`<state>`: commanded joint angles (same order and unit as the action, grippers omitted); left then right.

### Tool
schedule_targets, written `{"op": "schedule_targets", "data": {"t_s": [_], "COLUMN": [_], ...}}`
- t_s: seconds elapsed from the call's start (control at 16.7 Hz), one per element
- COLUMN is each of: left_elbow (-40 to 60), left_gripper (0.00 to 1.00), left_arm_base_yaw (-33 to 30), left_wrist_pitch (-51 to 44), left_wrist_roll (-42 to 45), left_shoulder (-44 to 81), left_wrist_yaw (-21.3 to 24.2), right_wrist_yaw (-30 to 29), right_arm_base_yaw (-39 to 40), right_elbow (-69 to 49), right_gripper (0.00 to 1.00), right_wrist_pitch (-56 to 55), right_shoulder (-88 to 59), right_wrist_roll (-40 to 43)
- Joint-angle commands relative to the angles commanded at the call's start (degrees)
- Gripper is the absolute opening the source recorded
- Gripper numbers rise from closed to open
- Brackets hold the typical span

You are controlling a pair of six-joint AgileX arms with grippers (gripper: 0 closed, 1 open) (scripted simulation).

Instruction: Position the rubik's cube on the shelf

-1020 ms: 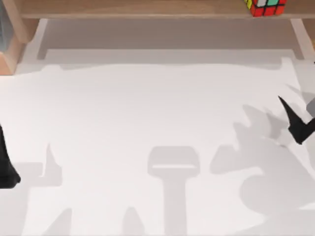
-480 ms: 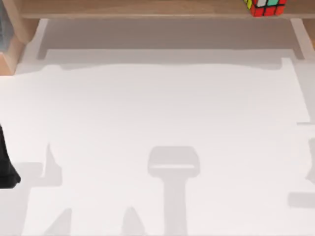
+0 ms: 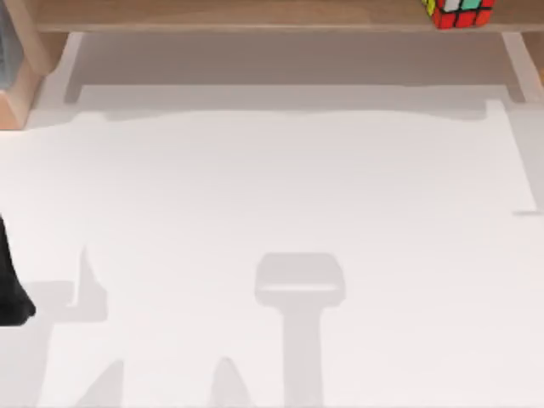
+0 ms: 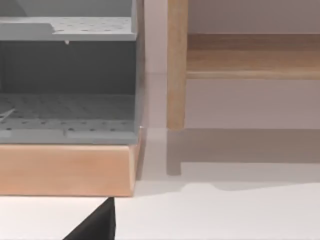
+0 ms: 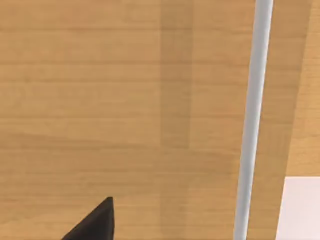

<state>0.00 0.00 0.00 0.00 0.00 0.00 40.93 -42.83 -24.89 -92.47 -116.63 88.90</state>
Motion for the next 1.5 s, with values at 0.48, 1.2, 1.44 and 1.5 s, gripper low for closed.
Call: {"op": "schedule_targets", "data": {"t_s": [0.48,1.2,1.44,1.5], "left_elbow": [0.00,0.00,0.00,0.00], "left_gripper": [1.00,1.00,1.00,1.00], "left_arm_base_yaw": [0.00,0.00,0.00,0.00], "left_wrist_pitch": [0.00,0.00,0.00,0.00], "left_wrist_roll": [0.00,0.00,0.00,0.00], "left_shoulder": [0.00,0.00,0.00,0.00], "left_wrist_yaw": [0.00,0.00,0.00,0.00], "right_wrist_yaw": [-2.78,-3.38,-3.38,-3.38], "right_arm_base_yaw": [2.76,3.36,3.36,3.36], "right_elbow": [-3.65,-4.51,-4.51,-4.51], "right_gripper": [1.00,0.47,0.17,0.10], "right_wrist_pitch": [2.60,3.16,3.16,3.16], "right_shoulder": [-1.14,-1.44,-1.44,-1.44], "right_wrist_roll": [0.06,0.07,0.07,0.07]}}
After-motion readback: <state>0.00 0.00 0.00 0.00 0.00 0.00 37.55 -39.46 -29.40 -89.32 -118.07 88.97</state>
